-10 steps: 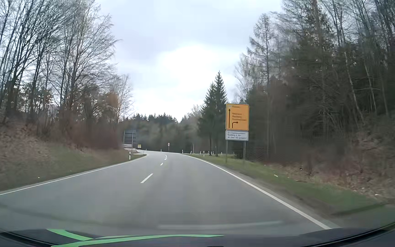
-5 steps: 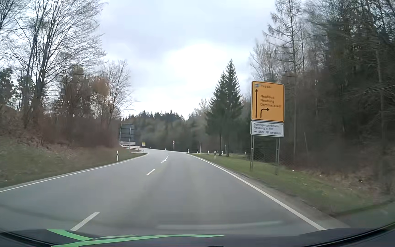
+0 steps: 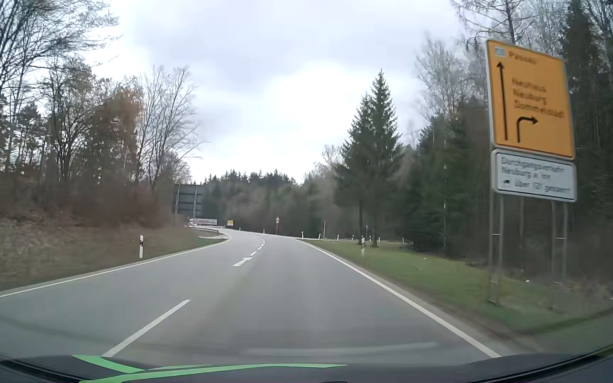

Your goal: Follow the waypoints while adhering to traffic rules and regulations

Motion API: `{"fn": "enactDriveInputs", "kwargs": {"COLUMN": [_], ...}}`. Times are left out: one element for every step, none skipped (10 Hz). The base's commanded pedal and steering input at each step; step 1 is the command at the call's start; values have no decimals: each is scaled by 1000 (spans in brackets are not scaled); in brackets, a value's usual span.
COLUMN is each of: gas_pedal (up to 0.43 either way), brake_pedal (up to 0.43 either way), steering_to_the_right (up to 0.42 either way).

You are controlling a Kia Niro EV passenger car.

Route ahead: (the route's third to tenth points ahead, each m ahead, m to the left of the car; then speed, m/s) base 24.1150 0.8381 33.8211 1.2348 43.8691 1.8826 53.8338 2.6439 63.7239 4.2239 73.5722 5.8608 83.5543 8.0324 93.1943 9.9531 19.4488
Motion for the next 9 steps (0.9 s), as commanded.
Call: {"fn": "enactDriveInputs", "kwargs": {"gas_pedal": [87,47,20,0,0,0,0,0,0], "brake_pedal": [0,0,0,0,0,0,0,0,0], "steering_to_the_right": [-12,-12,-12,-11,-11,-10,-9,-8,-8]}}
